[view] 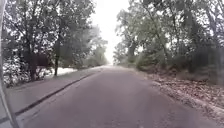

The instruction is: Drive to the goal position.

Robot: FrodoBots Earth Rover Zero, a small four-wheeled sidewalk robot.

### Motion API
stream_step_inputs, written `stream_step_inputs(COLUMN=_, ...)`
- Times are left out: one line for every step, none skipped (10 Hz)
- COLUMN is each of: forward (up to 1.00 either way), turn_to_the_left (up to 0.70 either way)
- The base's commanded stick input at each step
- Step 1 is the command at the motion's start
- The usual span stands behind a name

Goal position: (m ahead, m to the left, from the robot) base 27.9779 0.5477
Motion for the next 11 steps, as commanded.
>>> stream_step_inputs(forward=0.70, turn_to_the_left=0.00)
stream_step_inputs(forward=0.70, turn_to_the_left=0.00)
stream_step_inputs(forward=0.70, turn_to_the_left=0.00)
stream_step_inputs(forward=0.70, turn_to_the_left=0.00)
stream_step_inputs(forward=0.70, turn_to_the_left=0.00)
stream_step_inputs(forward=0.70, turn_to_the_left=0.00)
stream_step_inputs(forward=0.70, turn_to_the_left=0.00)
stream_step_inputs(forward=0.70, turn_to_the_left=0.00)
stream_step_inputs(forward=0.70, turn_to_the_left=0.00)
stream_step_inputs(forward=0.70, turn_to_the_left=0.00)
stream_step_inputs(forward=0.70, turn_to_the_left=0.00)
